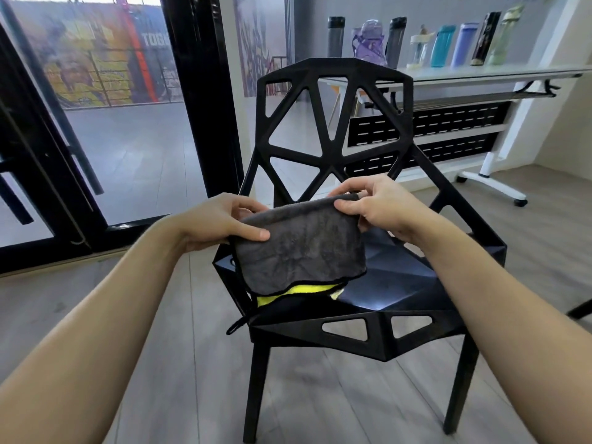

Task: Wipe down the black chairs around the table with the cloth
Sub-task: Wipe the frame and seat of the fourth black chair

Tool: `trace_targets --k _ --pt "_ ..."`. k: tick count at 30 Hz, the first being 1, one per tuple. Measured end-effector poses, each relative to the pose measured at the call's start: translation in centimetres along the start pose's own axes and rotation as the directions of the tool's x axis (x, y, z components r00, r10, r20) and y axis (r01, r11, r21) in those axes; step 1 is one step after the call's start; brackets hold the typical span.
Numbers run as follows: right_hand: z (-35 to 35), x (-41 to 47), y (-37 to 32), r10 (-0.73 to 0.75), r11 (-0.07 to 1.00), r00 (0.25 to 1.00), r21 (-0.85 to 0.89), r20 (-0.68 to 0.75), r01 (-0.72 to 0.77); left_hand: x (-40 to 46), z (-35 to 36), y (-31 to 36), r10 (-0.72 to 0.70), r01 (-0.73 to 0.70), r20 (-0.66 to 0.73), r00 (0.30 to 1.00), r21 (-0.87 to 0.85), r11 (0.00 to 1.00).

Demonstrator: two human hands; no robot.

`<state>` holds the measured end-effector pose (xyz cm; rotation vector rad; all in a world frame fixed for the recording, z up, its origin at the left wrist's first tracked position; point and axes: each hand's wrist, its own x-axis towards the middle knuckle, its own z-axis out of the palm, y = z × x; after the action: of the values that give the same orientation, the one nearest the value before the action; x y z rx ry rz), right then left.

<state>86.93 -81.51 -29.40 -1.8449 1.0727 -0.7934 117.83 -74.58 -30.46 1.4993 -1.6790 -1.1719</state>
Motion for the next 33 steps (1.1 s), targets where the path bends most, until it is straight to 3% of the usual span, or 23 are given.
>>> trace_targets --k 4,8,13,17,19,21,23,26,30,32,33 --pt "-0.2 -0.6 -0.5 -0.037 0.998 0.999 -0.048 0.009 0.037 0.6 -0.1 -0.5 0.046 0.004 -0.194 0.980 0.253 0.967" --pt "-0.2 -0.6 -1.1 -0.056 0.989 0.998 -0.136 0.005 0.056 2.1 -0.5 0.4 0.251 0.007 -0.448 0.858 0.498 0.867" --pt "-1.4 -0.8 -1.5 -0.059 0.989 0.988 -0.126 0.142 0.077 2.8 -1.6 3.1 0.392 -0.101 -0.586 0.710 0.466 0.879" --pt "-1.2 -1.0 -1.6 0.002 0.923 0.974 -0.375 0.227 0.086 3.8 -2.2 4.7 0.401 -0.160 -0.640 0.656 0.401 0.902" --pt "-0.9 -0.7 -1.6 -0.044 0.856 0.986 -0.503 0.161 0.120 4.0 -2.7 5.0 0.405 -0.170 -0.678 0.613 0.388 0.906" --pt "-1.2 -0.4 -1.8 -0.161 0.729 0.987 -0.674 -0.002 0.117 3.9 -3.1 5.0 0.401 -0.158 -0.723 0.563 0.382 0.911" --pt "-1.3 -0.3 -2.5 -0.246 0.714 0.960 -0.695 -0.136 0.084 3.8 -2.8 4.9 0.411 -0.122 -0.729 0.547 0.416 0.901" --pt "-0.9 0.4 -3.7 -0.049 0.804 0.978 -0.588 -0.205 -0.083 3.6 -1.8 4.3 0.440 -0.131 -0.703 0.559 0.449 0.884" --pt "0.1 2.6 -4.2 0.243 0.900 0.951 -0.322 -0.193 -0.295 2.4 1.5 3.8 0.431 -0.200 -0.587 0.685 0.417 0.887" --pt "0.6 3.4 -4.0 0.320 0.935 0.939 -0.115 -0.128 -0.335 1.1 3.5 4.2 0.387 -0.289 -0.437 0.812 0.275 0.917" --pt "0.9 3.5 -3.8 0.309 0.949 0.945 -0.030 -0.104 -0.314 0.3 4.4 4.4 0.352 -0.315 -0.282 0.893 0.168 0.934"
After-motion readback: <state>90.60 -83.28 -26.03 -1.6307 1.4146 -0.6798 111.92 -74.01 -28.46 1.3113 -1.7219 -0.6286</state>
